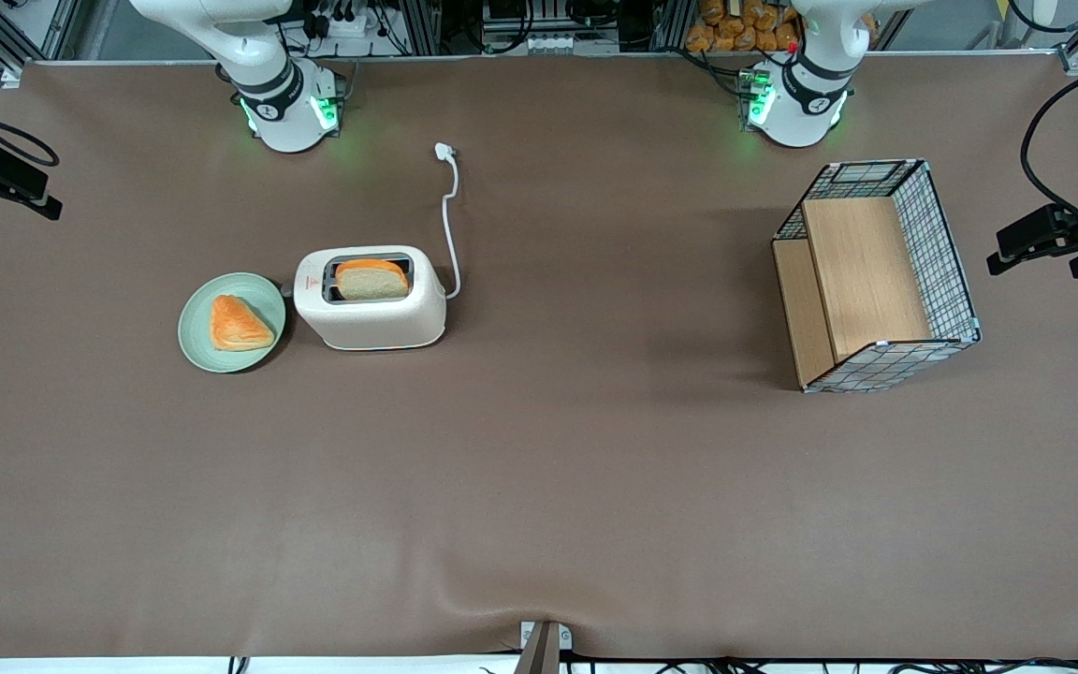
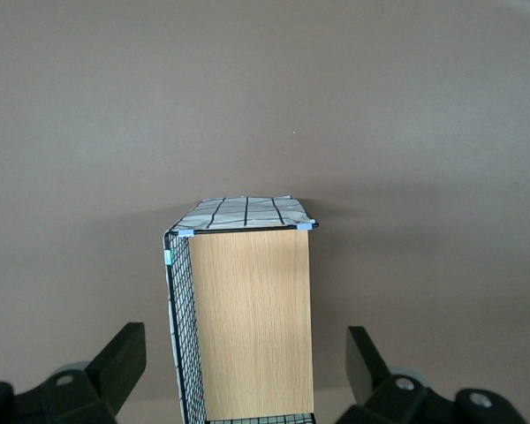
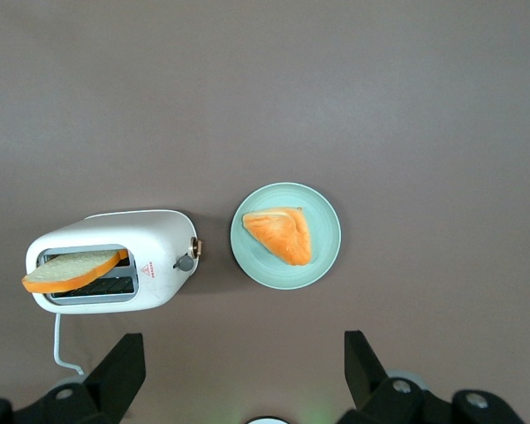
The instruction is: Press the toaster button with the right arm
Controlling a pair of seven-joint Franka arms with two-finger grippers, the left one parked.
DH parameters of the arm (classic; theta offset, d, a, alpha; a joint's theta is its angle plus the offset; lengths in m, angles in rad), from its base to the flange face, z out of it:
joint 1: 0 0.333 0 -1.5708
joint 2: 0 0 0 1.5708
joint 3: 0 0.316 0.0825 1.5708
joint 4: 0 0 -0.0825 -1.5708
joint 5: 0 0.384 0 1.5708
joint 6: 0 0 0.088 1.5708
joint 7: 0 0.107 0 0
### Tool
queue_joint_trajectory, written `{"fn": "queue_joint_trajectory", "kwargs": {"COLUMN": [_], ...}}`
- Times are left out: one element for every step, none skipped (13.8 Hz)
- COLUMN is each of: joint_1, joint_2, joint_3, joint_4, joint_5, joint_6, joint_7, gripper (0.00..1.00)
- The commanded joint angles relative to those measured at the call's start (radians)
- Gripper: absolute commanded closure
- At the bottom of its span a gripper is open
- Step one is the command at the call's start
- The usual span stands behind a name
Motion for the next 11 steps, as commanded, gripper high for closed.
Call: {"fn": "queue_joint_trajectory", "kwargs": {"joint_1": [0.01,0.01,0.01,0.012,0.01,0.01,0.01,0.009,0.01,0.01,0.012], "joint_2": [0.0,0.0,0.0,0.001,0.001,0.001,0.004,0.008,0.012,0.021,0.03], "joint_3": [-0.004,-0.004,-0.004,-0.004,-0.004,-0.004,-0.004,-0.004,-0.004,-0.004,-0.004], "joint_4": [0.002,0.002,0.002,0.004,0.005,0.007,0.007,0.007,0.001,0.0,-0.001], "joint_5": [-0.017,-0.017,-0.017,-0.017,-0.017,-0.015,-0.015,-0.014,-0.007,-0.003,-0.001], "joint_6": [0.004,0.004,0.001,-0.002,-0.004,-0.005,-0.007,-0.01,-0.013,-0.034,-0.052], "joint_7": [0.017,0.017,0.017,0.017,0.017,0.018,0.018,0.011,0.008,0.009,0.011], "gripper": [0.0,0.0,0.0,0.0,0.0,0.0,0.0,0.0,0.0,0.0,0.0]}}
